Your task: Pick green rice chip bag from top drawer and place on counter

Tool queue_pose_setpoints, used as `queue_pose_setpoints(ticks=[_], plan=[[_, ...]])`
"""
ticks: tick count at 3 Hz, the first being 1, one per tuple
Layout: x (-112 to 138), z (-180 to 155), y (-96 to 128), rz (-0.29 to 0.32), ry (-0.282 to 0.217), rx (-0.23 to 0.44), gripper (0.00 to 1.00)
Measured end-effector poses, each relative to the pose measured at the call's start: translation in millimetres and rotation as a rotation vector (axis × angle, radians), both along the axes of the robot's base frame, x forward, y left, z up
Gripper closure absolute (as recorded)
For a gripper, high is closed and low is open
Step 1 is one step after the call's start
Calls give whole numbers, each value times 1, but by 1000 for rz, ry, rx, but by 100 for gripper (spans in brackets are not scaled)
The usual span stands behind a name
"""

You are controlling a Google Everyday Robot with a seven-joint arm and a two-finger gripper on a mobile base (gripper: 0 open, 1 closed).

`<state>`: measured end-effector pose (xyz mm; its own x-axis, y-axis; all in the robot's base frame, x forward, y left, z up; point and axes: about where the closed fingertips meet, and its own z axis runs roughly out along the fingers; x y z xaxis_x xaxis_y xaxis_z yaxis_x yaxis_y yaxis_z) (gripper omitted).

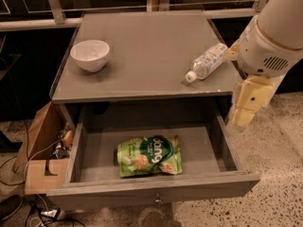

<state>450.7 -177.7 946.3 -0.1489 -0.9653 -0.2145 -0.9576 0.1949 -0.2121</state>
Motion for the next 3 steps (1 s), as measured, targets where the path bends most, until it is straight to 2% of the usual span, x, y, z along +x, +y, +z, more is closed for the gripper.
queue_pose_setpoints(ticks=[1,2,3], plan=[[-3,-29,18,36,18,19,0],[1,-68,47,106,37,21,0],[7,-92,70,144,57,26,0]])
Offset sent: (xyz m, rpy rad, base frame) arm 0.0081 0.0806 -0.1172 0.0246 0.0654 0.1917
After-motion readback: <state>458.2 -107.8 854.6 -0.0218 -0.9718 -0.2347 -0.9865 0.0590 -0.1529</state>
